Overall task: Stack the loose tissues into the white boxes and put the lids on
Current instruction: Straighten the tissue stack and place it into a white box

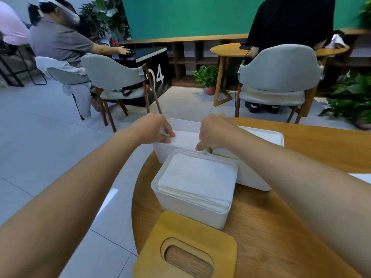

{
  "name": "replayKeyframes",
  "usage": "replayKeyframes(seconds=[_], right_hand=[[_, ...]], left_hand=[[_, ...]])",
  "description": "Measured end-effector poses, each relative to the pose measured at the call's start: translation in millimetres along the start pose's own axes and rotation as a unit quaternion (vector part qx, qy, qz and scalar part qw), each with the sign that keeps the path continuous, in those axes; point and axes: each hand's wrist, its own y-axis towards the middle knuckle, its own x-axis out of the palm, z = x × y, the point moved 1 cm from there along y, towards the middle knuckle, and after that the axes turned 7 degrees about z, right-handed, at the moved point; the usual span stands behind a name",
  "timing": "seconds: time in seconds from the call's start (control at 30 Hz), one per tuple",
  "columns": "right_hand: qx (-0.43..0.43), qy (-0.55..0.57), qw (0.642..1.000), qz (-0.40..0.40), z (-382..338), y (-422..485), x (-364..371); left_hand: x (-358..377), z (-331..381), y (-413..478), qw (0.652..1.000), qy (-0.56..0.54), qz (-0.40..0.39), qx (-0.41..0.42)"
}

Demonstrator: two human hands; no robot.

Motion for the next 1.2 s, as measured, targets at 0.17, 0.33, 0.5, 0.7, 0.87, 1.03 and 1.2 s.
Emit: replayKeyframes(seconds=[0.17, 0.33, 0.5, 0.7, 0.87, 1.03, 1.2], right_hand=[[-0.004, -0.015, 1.000, 0.014, -4, -8, -3], [-0.031, 0.152, 0.980, 0.126, 20, -43, -19], [-0.006, 0.210, 0.962, 0.174, 77, -107, -36], [0.048, 0.218, 0.953, 0.204, 156, -199, -53], [0.086, 0.222, 0.950, 0.202, 218, -267, -54], [0.153, 0.188, 0.955, 0.174, 276, -321, -38], [0.193, 0.146, 0.962, 0.124, 316, -352, -3]], left_hand=[[-1, 10, -4, 1.000, 0.024, -0.009, -0.010], [-25, 44, -16, 0.995, 0.032, 0.089, 0.036], [-44, 131, -35, 0.978, -0.054, 0.151, 0.133], [-29, 238, -53, 0.958, -0.108, 0.138, 0.226], [1, 322, -67, 0.947, -0.138, 0.100, 0.272], [53, 388, -75, 0.953, -0.139, 0.021, 0.270], [110, 423, -77, 0.957, -0.169, -0.034, 0.233]])
